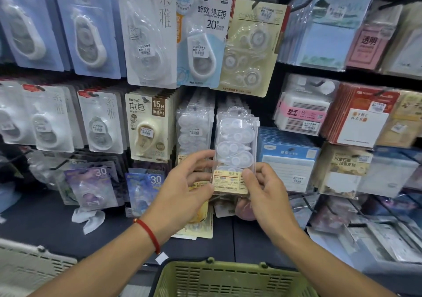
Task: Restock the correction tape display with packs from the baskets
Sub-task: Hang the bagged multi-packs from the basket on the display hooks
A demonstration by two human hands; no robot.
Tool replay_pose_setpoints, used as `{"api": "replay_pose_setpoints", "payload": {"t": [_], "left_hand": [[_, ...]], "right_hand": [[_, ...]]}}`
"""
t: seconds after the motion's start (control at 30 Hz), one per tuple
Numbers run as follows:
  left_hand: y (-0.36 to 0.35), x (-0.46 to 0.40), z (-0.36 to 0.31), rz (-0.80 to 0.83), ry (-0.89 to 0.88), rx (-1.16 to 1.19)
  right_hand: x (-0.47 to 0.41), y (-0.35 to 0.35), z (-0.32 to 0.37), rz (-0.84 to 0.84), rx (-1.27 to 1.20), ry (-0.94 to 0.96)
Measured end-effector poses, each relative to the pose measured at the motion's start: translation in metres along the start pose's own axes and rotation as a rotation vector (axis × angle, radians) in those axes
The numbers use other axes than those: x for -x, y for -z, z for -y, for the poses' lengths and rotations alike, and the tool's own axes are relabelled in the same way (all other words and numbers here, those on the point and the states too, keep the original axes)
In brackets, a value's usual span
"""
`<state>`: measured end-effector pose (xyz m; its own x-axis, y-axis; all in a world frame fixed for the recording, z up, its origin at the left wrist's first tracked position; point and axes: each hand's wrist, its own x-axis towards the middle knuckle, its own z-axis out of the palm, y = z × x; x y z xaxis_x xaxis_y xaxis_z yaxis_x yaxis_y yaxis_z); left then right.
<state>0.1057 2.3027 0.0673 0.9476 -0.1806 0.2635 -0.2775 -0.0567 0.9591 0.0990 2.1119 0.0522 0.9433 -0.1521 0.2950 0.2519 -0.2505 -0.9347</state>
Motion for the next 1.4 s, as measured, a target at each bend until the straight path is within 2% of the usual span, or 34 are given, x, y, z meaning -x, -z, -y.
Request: {"api": "replay_pose_setpoints", "payload": {"t": [0.33, 0.73, 0.8, 0.87, 0.93, 1.0, 1.03, 1.13, 1.27, 1.4], "left_hand": [[0.000, 0.004, -0.009, 0.051, -0.021, 0.072], [0.001, 0.000, -0.006, 0.073, -0.026, 0.094], [0.001, -0.003, -0.001, 0.081, -0.010, 0.000], [0.005, -0.006, 0.006, 0.059, -0.008, -0.184], [0.011, -0.010, 0.013, 0.015, -0.065, -0.421], [0.018, -0.017, 0.018, -0.037, -0.201, -0.644], [0.019, -0.021, 0.019, -0.054, -0.265, -0.723], [0.019, -0.035, 0.024, -0.053, -0.357, -0.868], [0.021, -0.044, 0.040, -0.035, -0.339, -0.971], [0.028, -0.047, 0.050, -0.003, -0.342, -1.005]], "right_hand": [[-0.002, 0.004, 0.002, -0.052, -0.082, 0.010], [-0.005, 0.008, 0.005, -0.057, -0.032, 0.011], [-0.008, 0.010, -0.002, -0.071, 0.202, -0.002], [-0.010, 0.013, -0.013, -0.044, 0.600, 0.036], [-0.009, 0.014, -0.016, -0.005, 0.839, 0.279], [-0.016, 0.010, -0.016, 0.069, 1.005, 0.584], [-0.023, 0.005, -0.016, 0.102, 1.073, 0.665], [-0.051, -0.019, -0.016, 0.132, 1.148, 0.613], [-0.084, -0.048, -0.026, 0.097, 1.112, 0.462], [-0.115, -0.058, -0.038, 0.052, 1.058, 0.457]]}}
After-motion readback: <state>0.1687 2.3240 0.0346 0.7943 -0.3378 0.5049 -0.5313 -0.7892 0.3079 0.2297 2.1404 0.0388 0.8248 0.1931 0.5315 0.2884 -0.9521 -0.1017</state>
